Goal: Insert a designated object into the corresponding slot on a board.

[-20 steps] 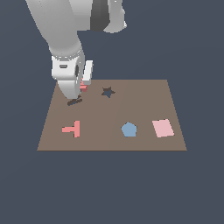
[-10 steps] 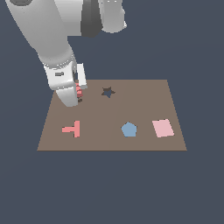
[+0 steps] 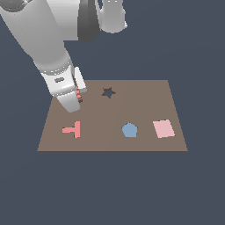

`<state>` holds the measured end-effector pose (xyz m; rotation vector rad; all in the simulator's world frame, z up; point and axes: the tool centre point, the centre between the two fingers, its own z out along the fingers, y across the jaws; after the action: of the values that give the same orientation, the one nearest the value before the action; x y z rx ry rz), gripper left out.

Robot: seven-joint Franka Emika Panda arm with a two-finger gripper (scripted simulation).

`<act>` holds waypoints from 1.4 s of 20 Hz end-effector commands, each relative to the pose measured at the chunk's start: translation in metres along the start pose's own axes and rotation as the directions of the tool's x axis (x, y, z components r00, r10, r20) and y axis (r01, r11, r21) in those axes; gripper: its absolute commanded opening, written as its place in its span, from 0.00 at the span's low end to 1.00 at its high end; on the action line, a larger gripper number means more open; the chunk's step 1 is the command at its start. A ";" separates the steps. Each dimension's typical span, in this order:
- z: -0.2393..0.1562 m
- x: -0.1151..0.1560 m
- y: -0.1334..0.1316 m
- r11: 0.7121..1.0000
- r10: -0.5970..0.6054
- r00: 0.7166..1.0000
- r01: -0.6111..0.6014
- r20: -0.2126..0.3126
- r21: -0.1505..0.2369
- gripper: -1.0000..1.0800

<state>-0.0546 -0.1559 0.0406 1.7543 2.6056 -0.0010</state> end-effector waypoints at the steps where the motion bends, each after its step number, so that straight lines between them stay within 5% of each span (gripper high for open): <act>1: 0.000 -0.001 0.003 1.000 -0.020 1.000 0.020 0.000 0.000 0.00; 19: 0.010 0.000 0.002 1.000 -0.016 1.000 0.016 0.000 -0.001 0.00; 20: 0.010 0.000 0.002 1.000 -0.016 1.000 0.016 0.000 -0.001 0.96; 28: 0.010 0.000 0.002 1.000 -0.016 1.000 0.016 0.000 -0.001 0.96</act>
<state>-0.0524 -0.1553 0.0306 1.7334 2.6195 -0.0002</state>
